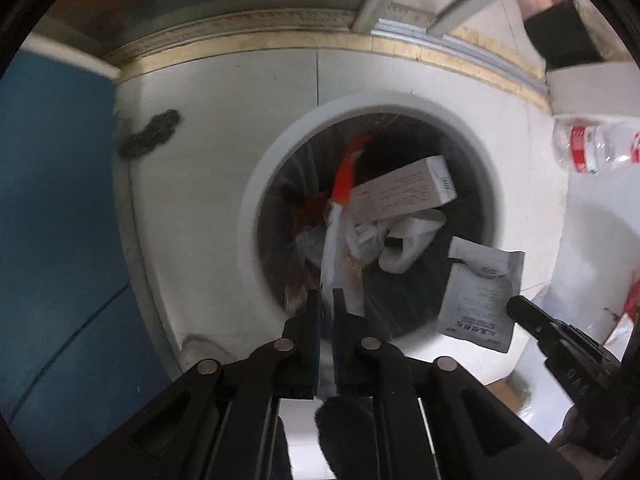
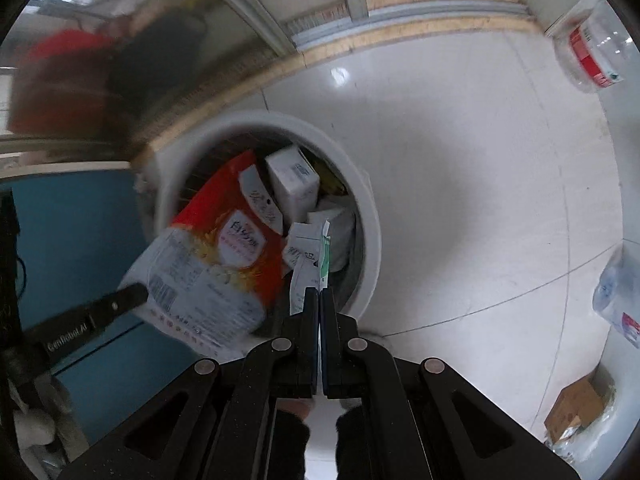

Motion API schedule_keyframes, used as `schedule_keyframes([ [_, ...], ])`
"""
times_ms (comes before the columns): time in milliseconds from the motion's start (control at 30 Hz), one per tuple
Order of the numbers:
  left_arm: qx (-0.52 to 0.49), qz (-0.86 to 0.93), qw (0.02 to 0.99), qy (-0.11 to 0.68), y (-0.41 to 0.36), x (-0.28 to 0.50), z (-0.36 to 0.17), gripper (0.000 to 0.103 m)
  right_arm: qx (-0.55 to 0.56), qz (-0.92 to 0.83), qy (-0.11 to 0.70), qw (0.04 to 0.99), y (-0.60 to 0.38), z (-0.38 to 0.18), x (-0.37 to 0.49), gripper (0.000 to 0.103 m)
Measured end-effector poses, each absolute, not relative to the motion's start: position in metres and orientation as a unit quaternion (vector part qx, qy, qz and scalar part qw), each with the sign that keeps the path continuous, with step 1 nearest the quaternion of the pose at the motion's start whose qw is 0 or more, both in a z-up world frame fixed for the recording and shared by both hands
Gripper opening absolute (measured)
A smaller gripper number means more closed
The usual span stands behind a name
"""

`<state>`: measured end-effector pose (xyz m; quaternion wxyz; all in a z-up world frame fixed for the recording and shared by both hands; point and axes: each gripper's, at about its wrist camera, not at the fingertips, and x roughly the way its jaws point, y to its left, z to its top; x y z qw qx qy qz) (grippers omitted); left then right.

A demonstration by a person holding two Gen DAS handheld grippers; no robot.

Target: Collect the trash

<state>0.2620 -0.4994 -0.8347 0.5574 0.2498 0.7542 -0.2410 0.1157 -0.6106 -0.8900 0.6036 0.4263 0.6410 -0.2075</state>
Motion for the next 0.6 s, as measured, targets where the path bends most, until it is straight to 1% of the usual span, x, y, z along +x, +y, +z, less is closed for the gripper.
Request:
schedule_keyframes([
  [133,0.252,-0.244,0.554,0.755,-0.503,0.269,-0.843,0.01,0.43,-0.194,0.653,0.592,-0.606,-0.916,0.126,0.001],
  [167,0.253,-0.243,0.559,0.752,-0.5,0.271,-0.839,0.013,0.434,-0.192,0.658,0.584,-0.605,-0.919,0.127,0.001],
  [233,0.249,-0.244,0.579,0.737,-0.491,0.273,-0.824,0.029,0.435,-0.192,0.665,0.576,-0.605,-0.919,0.129,0.007],
  [267,0.248,-0.242,0.589,0.73,-0.486,0.275,-0.819,0.056,0.431,-0.195,0.666,0.577,-0.607,-0.917,0.13,0.021],
  [300,0.247,-0.239,0.604,0.719,-0.482,0.277,-0.809,0.085,0.424,-0.2,0.665,0.582,-0.607,-0.909,0.13,0.045],
  [333,0.247,-0.236,0.617,0.709,-0.477,0.279,-0.8,0.093,0.418,-0.202,0.663,0.587,-0.606,-0.904,0.129,0.057],
  [367,0.247,-0.231,0.629,0.7,-0.473,0.279,-0.791,0.096,0.409,-0.204,0.66,0.596,-0.604,-0.897,0.128,0.069],
  [433,0.25,-0.227,0.644,0.687,-0.466,0.279,-0.775,0.096,0.377,-0.209,0.66,0.615,-0.6,-0.874,0.127,0.076],
  [467,0.254,-0.221,0.652,0.679,-0.462,0.278,-0.766,0.096,0.367,-0.211,0.66,0.621,-0.602,-0.866,0.125,0.086],
  [500,0.258,-0.218,0.662,0.67,-0.458,0.274,-0.754,0.096,0.352,-0.216,0.658,0.63,-0.598,-0.851,0.123,0.098],
  [533,0.26,-0.218,0.668,0.662,-0.457,0.273,-0.745,0.096,0.343,-0.218,0.656,0.636,-0.597,-0.84,0.123,0.102],
  [600,0.266,-0.216,0.682,0.646,-0.451,0.269,-0.722,0.096,0.322,-0.224,0.651,0.65,-0.593,-0.811,0.12,0.103],
])
